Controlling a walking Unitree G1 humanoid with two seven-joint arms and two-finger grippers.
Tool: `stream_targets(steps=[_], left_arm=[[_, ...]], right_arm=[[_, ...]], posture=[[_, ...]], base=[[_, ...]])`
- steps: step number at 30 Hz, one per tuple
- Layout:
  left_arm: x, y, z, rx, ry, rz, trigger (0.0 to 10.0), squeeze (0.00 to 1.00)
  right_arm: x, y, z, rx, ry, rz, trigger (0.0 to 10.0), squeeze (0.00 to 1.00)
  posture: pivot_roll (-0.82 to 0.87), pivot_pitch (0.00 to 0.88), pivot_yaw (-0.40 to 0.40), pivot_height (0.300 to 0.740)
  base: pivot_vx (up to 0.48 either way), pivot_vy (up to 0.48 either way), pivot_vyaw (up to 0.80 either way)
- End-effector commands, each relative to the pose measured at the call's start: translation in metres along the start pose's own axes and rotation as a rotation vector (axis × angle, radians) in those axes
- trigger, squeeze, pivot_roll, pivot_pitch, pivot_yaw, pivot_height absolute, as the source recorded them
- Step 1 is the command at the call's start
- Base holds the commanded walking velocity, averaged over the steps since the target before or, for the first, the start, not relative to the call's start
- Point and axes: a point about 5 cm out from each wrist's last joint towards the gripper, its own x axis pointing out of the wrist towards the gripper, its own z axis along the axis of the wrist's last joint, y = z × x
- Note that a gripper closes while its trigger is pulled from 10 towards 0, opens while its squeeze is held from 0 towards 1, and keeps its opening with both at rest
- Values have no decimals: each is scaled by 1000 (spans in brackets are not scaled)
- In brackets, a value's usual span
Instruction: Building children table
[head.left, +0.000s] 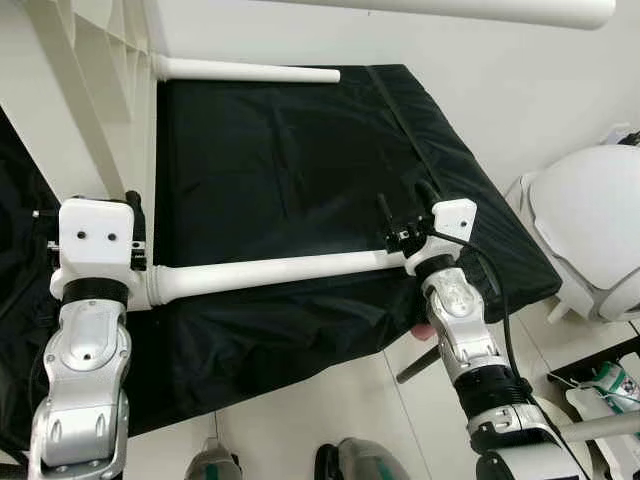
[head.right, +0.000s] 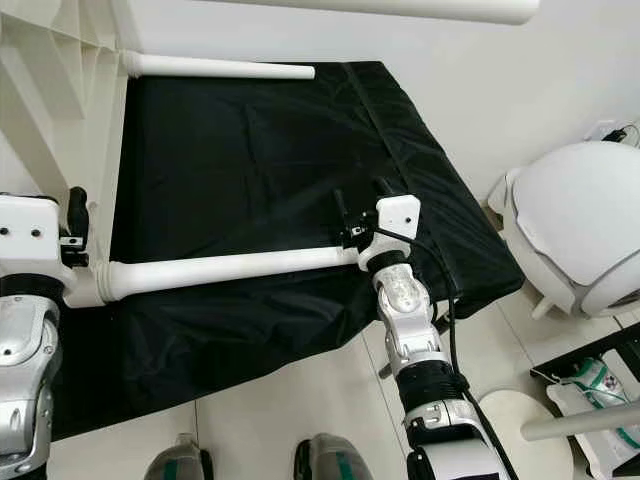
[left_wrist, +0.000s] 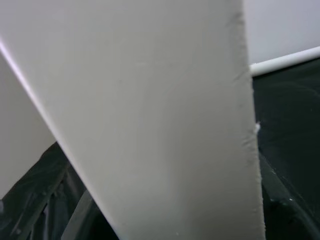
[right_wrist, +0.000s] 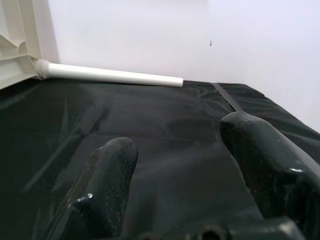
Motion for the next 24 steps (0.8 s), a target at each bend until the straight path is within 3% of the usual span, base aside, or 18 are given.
stream_targets(steps=[1,7,11,12,13,14,19,24], left_arm=[[-4,22,-26,95,140,115,10000,0],[-6,26,-32,136,152,102,10000,0],[-6,23,-34,101,157,79,10000,0],[-5,21,-34,87,156,71,10000,686],[-5,21,-34,87,156,71,10000,686],[-4,17,-33,44,149,32,10000,1000],[-1,7,-29,-5,108,-70,10000,1000],[3,8,-28,0,101,-84,10000,1000]], right_arm=[[1,-4,0,-4,-5,-4,10000,0],[1,-5,0,-9,-4,1,10000,0],[1,-4,0,-9,-5,2,10000,0],[2,-4,0,-9,-6,2,10000,0],[2,-4,0,-9,-6,2,10000,0],[2,-4,0,-10,-7,1,10000,0],[0,-7,-1,-14,-9,-9,10000,0],[0,-7,-1,-15,-9,-12,10000,0]], posture=[[113,52,-79,740],[112,53,-80,740],[110,51,-79,740],[108,47,-78,740],[108,47,-78,740],[104,44,-76,740],[94,32,-65,740],[91,25,-59,740]], base=[[0,0,0],[0,0,0],[0,0,0],[0,0,0],[0,0,0],[0,0,0],[0,0,0],[0,0,0]])
